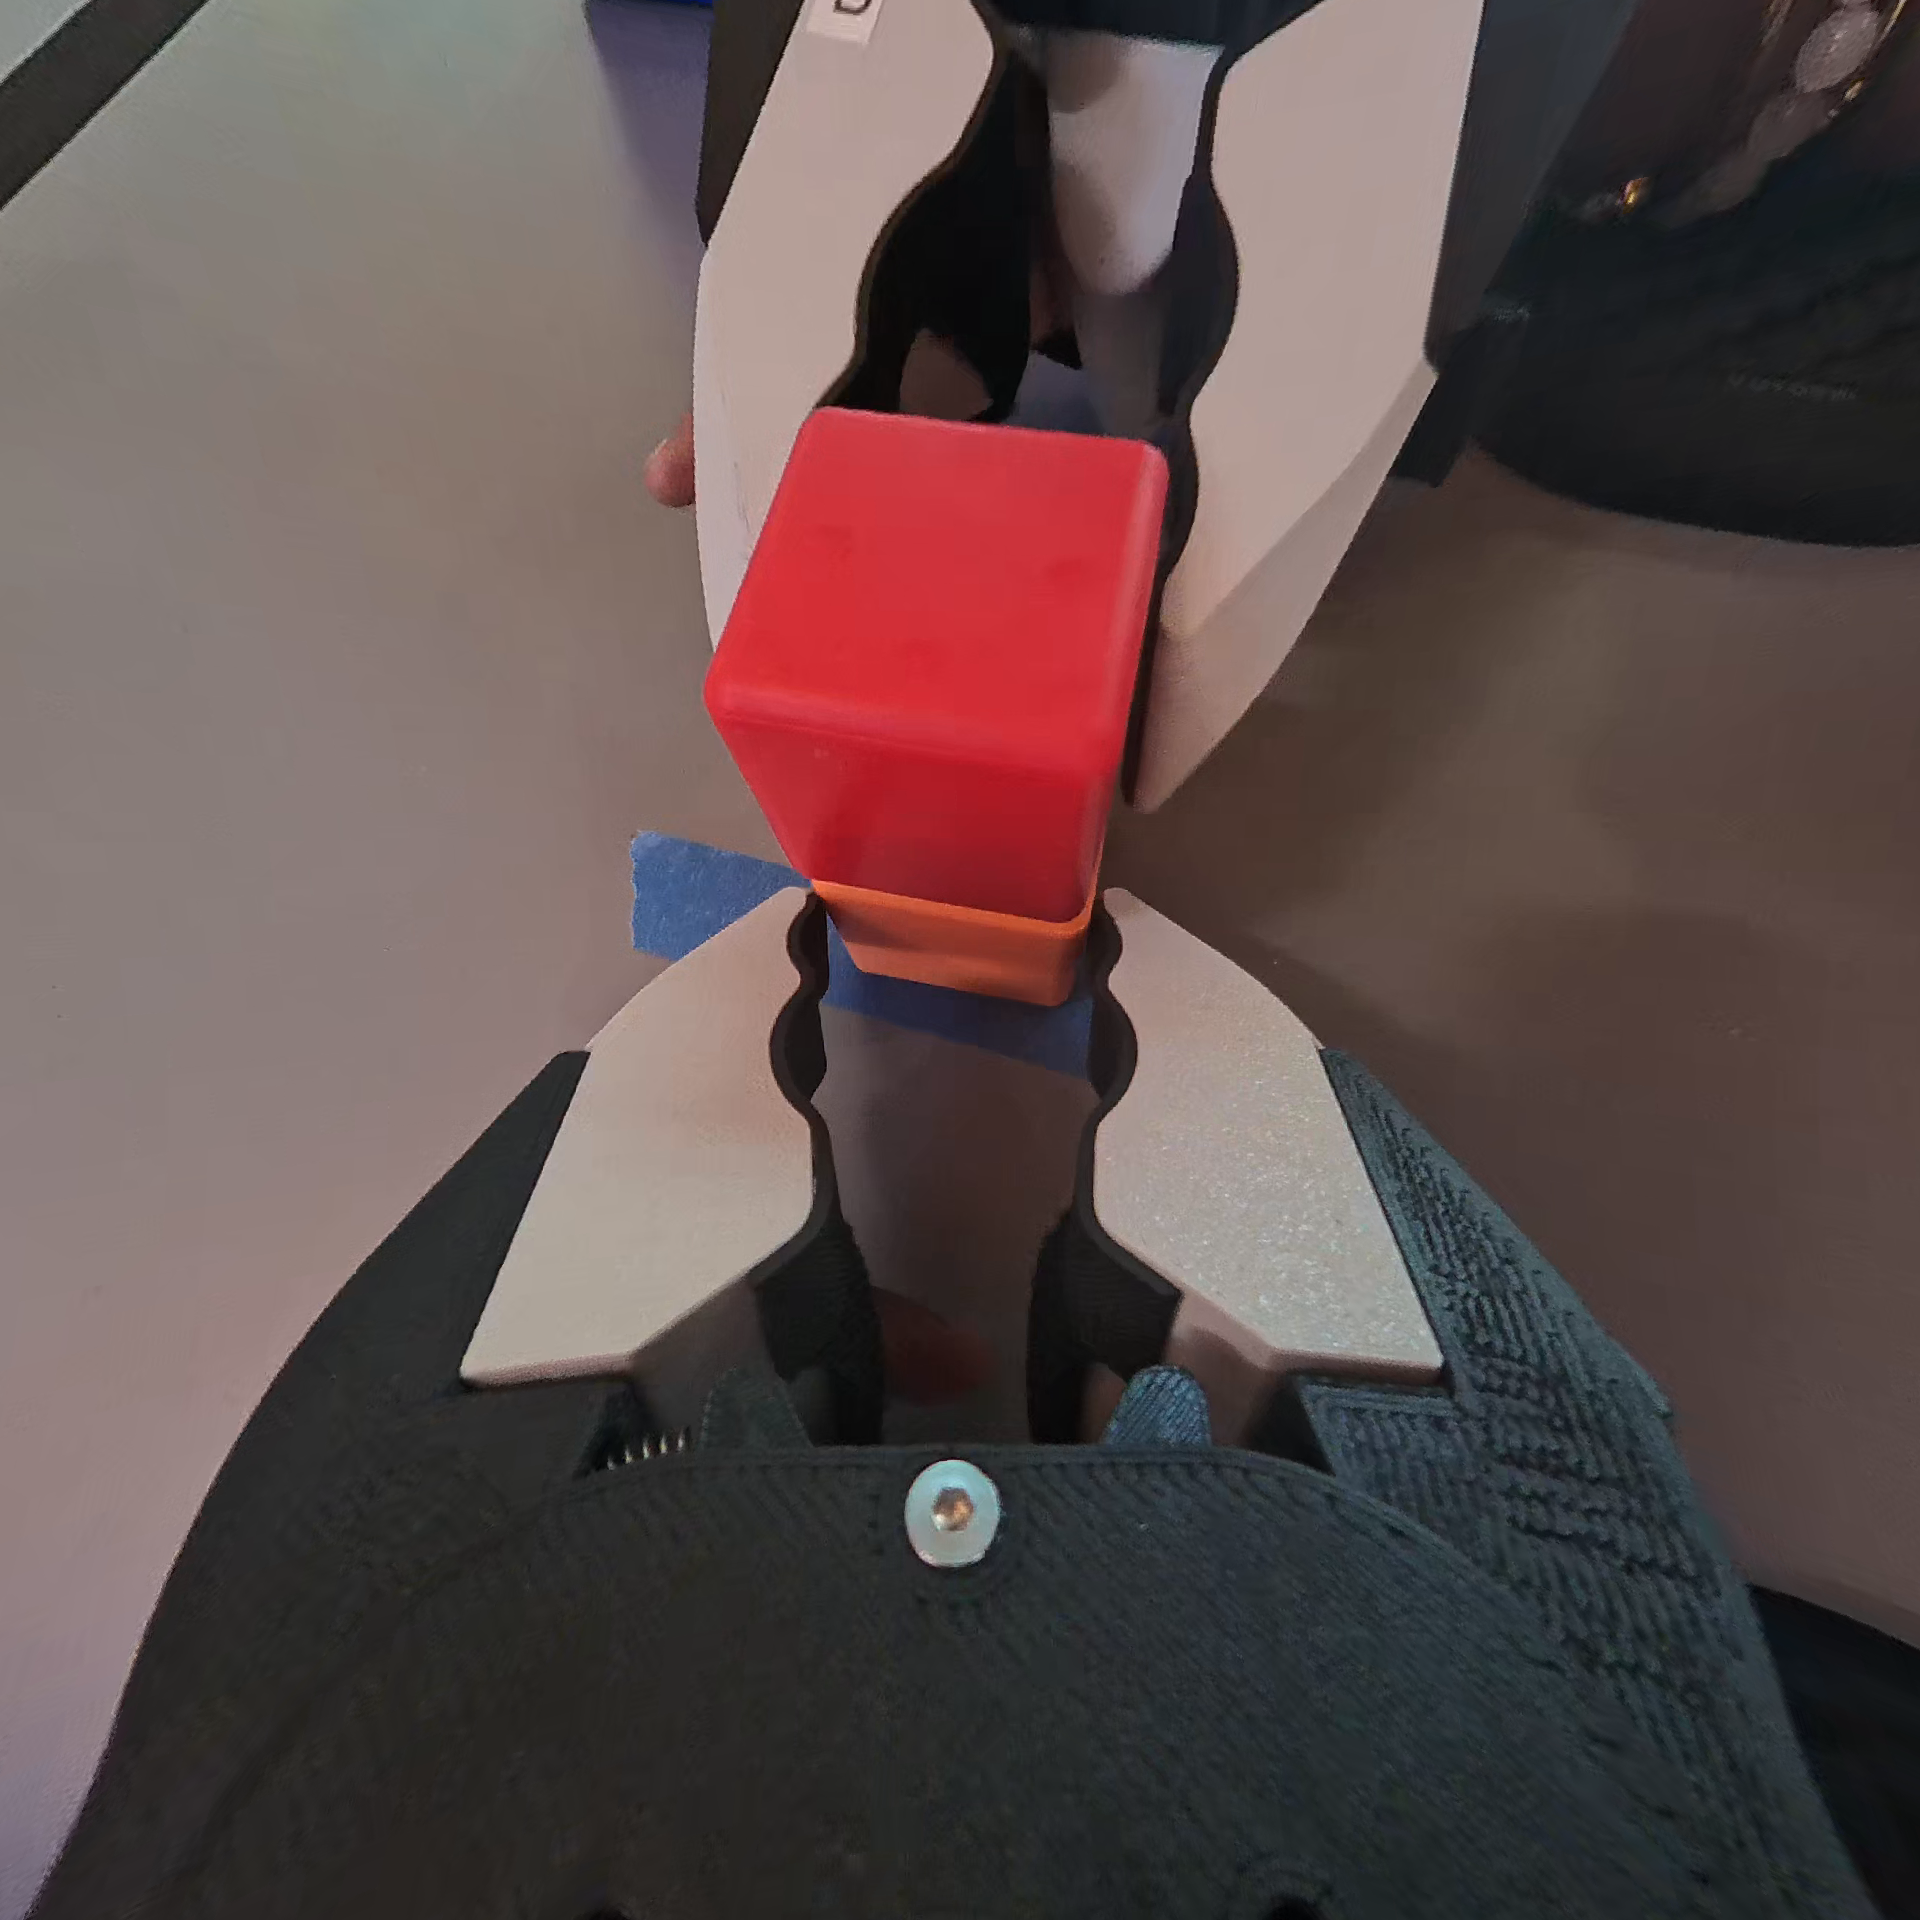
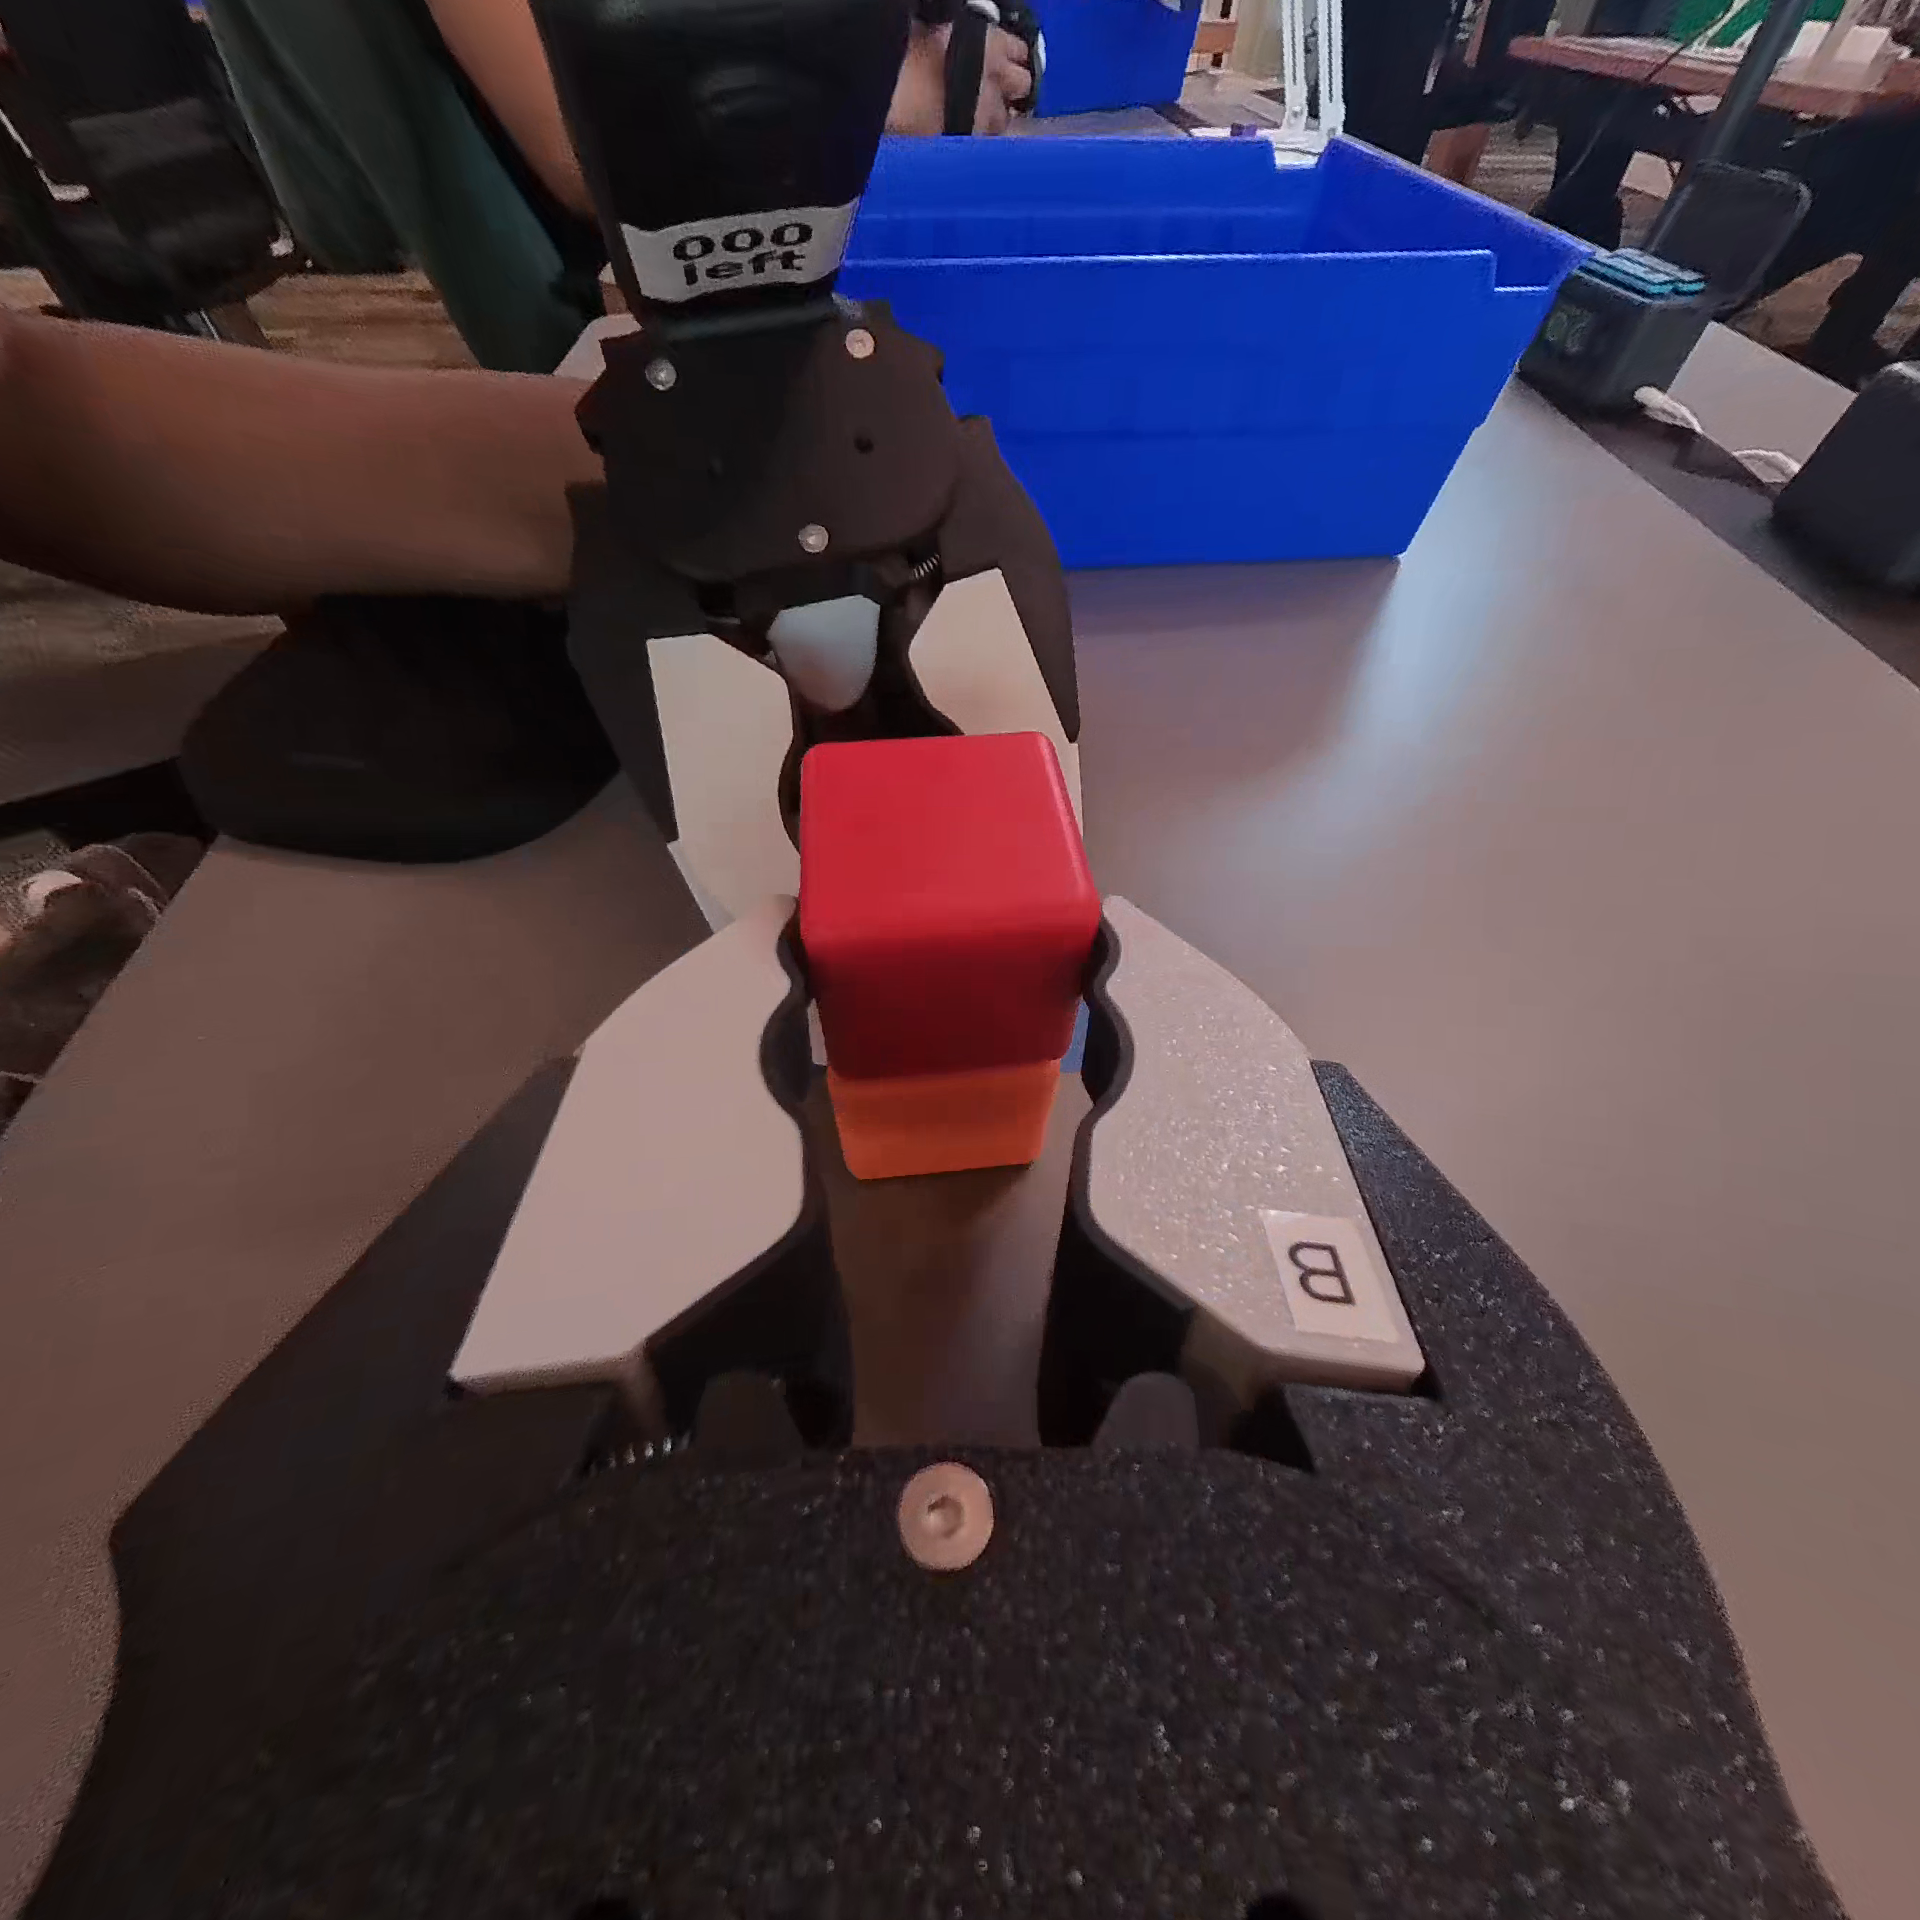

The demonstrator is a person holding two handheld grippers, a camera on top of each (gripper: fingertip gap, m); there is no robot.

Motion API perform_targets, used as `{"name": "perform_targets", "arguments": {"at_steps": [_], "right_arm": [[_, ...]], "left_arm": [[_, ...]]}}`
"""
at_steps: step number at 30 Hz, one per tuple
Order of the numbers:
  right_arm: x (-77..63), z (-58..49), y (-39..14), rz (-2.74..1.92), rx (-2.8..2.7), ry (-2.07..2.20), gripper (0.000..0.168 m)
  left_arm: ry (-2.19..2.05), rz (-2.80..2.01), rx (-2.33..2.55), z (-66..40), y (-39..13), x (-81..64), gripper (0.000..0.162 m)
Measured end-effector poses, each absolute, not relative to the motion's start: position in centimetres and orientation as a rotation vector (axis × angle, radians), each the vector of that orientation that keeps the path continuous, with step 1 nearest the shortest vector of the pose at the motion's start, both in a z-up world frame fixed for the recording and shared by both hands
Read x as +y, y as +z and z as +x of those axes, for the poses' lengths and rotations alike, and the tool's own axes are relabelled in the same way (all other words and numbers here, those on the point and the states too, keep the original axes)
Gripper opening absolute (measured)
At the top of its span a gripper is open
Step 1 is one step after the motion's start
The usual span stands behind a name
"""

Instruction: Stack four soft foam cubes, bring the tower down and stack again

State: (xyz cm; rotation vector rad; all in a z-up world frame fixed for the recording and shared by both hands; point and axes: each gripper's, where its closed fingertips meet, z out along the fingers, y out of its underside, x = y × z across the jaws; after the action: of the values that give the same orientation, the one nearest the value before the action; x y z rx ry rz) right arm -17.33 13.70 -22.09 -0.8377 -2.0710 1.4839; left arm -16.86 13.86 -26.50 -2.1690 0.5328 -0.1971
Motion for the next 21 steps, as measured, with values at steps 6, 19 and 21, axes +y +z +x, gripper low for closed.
{"name": "perform_targets", "arguments": {"at_steps": [6,19,21], "right_arm": [[13.7,-17.2,-22.1,-0.829,-2.062,1.487,0.05],[13.5,-17.2,-22.2,-0.831,-2.071,1.456,0.05],[13.5,-17.2,-22.2,-0.832,-2.068,1.457,0.05]], "left_arm": [[-0.153,-2.006,0.363,-17.7,-17.0,9.1,0.059],[0.352,-2.494,-0.64,-35.4,-21.1,-9.6,0.076],[0.321,-2.531,-0.671,-35.1,-23.0,-9.5,0.076]]}}
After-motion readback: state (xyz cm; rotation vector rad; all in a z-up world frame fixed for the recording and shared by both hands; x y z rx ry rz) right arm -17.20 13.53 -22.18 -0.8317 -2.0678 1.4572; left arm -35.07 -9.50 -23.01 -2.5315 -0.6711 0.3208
